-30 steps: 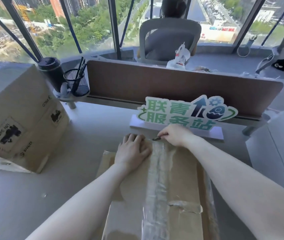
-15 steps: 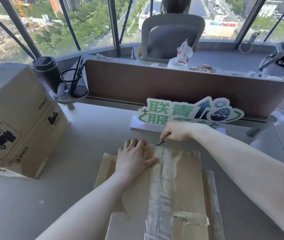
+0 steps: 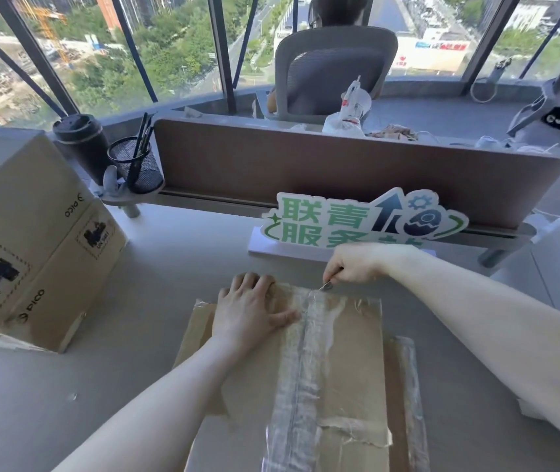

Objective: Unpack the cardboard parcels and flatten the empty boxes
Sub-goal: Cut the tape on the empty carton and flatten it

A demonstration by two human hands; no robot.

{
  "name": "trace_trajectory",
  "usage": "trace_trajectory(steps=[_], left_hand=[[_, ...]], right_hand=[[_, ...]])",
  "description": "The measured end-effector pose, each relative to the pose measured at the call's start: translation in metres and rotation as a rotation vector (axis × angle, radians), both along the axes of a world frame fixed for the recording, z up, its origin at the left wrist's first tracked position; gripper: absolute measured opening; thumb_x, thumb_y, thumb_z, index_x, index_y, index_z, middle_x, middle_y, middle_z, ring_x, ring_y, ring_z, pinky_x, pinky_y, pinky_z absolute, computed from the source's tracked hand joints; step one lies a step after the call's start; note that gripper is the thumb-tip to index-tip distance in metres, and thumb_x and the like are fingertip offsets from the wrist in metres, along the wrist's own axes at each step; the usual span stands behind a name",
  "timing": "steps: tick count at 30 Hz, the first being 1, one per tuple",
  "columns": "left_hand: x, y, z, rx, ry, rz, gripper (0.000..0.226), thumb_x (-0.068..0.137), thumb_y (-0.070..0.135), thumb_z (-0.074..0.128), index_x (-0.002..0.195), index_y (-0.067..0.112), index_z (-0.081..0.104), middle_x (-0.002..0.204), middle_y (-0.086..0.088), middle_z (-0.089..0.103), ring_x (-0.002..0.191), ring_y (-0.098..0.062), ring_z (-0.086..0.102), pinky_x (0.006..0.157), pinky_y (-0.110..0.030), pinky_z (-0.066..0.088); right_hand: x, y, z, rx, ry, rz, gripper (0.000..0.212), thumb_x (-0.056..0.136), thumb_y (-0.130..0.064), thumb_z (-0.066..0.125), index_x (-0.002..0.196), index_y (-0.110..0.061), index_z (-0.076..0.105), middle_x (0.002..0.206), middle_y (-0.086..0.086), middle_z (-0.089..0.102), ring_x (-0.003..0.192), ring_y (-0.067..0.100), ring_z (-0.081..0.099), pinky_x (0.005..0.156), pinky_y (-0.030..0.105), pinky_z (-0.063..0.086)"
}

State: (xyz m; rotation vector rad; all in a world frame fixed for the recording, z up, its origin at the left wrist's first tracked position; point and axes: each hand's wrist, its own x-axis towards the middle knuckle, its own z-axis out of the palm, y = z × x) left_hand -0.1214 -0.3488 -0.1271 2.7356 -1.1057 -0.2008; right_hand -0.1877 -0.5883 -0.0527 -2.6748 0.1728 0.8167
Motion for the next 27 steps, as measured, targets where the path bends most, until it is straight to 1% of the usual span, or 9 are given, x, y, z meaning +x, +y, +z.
trace_trajectory(steps=[4,7,9,11,13,16,18,23,27], left_hand=[[-0.005,-0.003,0.000,0.005,-0.007,-0.019,0.086,0.065,0.095,0.029,0.123,0.035,0.045,0.125,0.009,0.048,0.128,-0.018,0.036,0.095,-0.038,0.035],[-0.003,-0.002,0.000,0.003,-0.005,-0.010,0.084,0.067,0.094,0.031,0.124,0.034,0.044,0.126,0.008,0.047,0.128,-0.019,0.035,0.097,-0.038,0.035],[-0.002,-0.002,0.000,-0.016,0.015,0.034,0.078,0.072,0.090,0.036,0.123,0.032,0.045,0.128,0.005,0.046,0.128,-0.021,0.035,0.098,-0.039,0.035],[-0.005,-0.004,0.000,-0.058,0.043,0.086,0.072,0.074,0.086,0.041,0.121,0.031,0.045,0.129,0.004,0.046,0.128,-0.022,0.036,0.097,-0.039,0.036],[-0.008,-0.008,0.002,-0.109,0.077,0.107,0.071,0.075,0.082,0.044,0.123,0.030,0.044,0.133,0.004,0.045,0.130,-0.023,0.034,0.098,-0.040,0.037],[-0.009,-0.004,0.006,-0.182,0.131,0.078,0.074,0.083,0.071,0.049,0.141,0.027,0.036,0.151,0.003,0.033,0.142,-0.022,0.021,0.109,-0.041,0.030],[-0.011,0.007,0.009,-0.195,0.100,-0.006,0.071,0.088,0.065,0.049,0.146,0.029,0.032,0.161,0.002,0.021,0.148,-0.022,0.010,0.117,-0.041,0.021],[-0.028,0.038,0.006,-0.067,0.089,-0.212,0.071,0.089,0.069,0.039,0.151,0.034,0.028,0.165,0.004,0.004,0.151,-0.020,-0.007,0.122,-0.042,0.003],[-0.033,0.052,0.002,-0.051,0.115,-0.264,0.082,0.085,0.071,0.041,0.155,0.034,0.018,0.164,0.006,-0.011,0.149,-0.017,-0.021,0.122,-0.041,-0.007]], right_hand=[[-0.008,0.002,0.005,-0.056,-0.001,0.026,0.027,0.097,-0.019,0.056,0.113,-0.030,0.074,0.112,-0.015,0.071,0.095,0.011,0.063,0.082,0.026,0.050],[-0.021,0.002,0.013,-0.215,-0.033,0.016,0.026,0.098,-0.026,0.051,0.112,-0.036,0.071,0.107,-0.014,0.069,0.092,0.014,0.061,0.075,0.032,0.052],[-0.040,0.002,0.019,-0.330,-0.182,-0.144,0.024,0.100,-0.031,0.047,0.109,-0.036,0.068,0.108,-0.010,0.068,0.092,0.017,0.060,0.073,0.034,0.052],[-0.062,0.017,0.020,-0.237,-0.334,-0.414,0.019,0.100,-0.031,0.048,0.106,-0.033,0.066,0.103,-0.004,0.069,0.080,0.017,0.063,0.072,0.036,0.054],[-0.077,0.051,0.015,-0.137,-0.374,-0.514,0.014,0.098,-0.029,0.050,0.103,-0.029,0.064,0.092,-0.001,0.071,0.064,0.017,0.067,0.069,0.038,0.057],[-0.078,0.098,-0.004,-0.136,-0.407,-0.521,0.019,0.095,-0.024,0.050,0.105,-0.023,0.066,0.101,0.004,0.072,0.092,0.028,0.066,0.070,0.034,0.051],[-0.070,0.111,-0.013,-0.158,-0.448,-0.568,0.025,0.097,-0.021,0.048,0.112,-0.025,0.067,0.107,0.004,0.071,0.100,0.029,0.063,0.067,0.031,0.043],[-0.050,0.125,-0.017,-0.243,-0.423,-0.670,0.032,0.094,-0.015,0.047,0.115,-0.025,0.069,0.109,0.005,0.072,0.101,0.030,0.065,0.072,0.035,0.054],[-0.036,0.134,-0.014,-0.277,-0.391,-0.726,0.033,0.089,-0.005,0.047,0.104,-0.021,0.072,0.102,0.008,0.072,0.096,0.031,0.066,0.065,0.030,0.045]])
